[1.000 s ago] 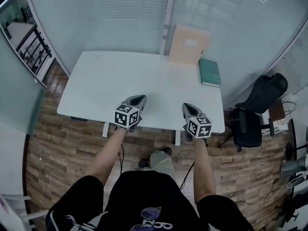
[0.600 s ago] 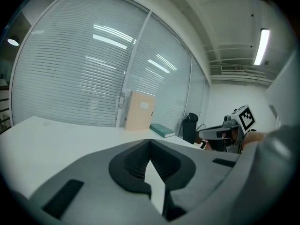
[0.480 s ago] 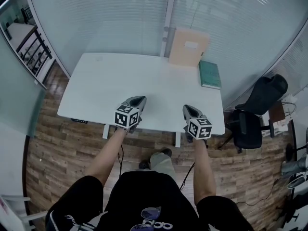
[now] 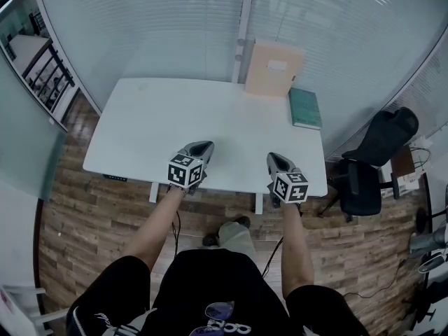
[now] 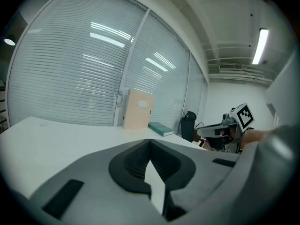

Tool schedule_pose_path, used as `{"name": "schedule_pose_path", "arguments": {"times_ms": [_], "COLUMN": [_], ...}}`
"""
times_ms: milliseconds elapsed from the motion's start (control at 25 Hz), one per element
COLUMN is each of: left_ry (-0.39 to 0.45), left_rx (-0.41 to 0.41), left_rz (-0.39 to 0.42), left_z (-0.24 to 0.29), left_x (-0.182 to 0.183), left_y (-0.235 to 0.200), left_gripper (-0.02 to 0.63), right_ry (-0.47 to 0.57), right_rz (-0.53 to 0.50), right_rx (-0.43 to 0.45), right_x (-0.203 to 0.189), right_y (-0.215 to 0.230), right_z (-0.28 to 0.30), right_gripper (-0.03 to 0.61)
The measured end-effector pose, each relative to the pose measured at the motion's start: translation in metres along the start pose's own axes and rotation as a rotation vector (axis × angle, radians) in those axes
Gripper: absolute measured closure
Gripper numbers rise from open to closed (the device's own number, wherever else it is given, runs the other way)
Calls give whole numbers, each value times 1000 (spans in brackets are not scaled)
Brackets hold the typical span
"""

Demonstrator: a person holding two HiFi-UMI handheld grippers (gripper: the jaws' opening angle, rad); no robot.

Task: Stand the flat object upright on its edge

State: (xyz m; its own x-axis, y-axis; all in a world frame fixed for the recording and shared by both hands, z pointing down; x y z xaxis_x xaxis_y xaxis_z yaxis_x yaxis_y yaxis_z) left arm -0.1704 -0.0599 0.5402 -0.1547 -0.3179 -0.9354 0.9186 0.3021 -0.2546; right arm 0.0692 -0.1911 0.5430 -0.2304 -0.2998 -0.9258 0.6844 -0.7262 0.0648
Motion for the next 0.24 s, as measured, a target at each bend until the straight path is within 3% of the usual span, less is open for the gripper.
{"name": "schedule_pose_path", "arguments": {"times_ms": [240], "left_ry": [2], "left_rx": [1], "left_rz": [2], "left_z": [-1], "left_x": [-2], "left_y": [-2], "left_gripper": [594], "right_ry": [-6], "right_rz": [5], "right_rx": [-5], "right_x": [-2], "right_y": [2], "right_z": [2], "right_gripper": [556]}}
Point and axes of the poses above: the fingertips, and each gripper's own axes: z forward along the fingers, y to its right, x out of its top, the point moved 7 cm from there along -z, backward along the fingers, and after that the axes turned 15 degrees about -x, right-handed, at the moved point
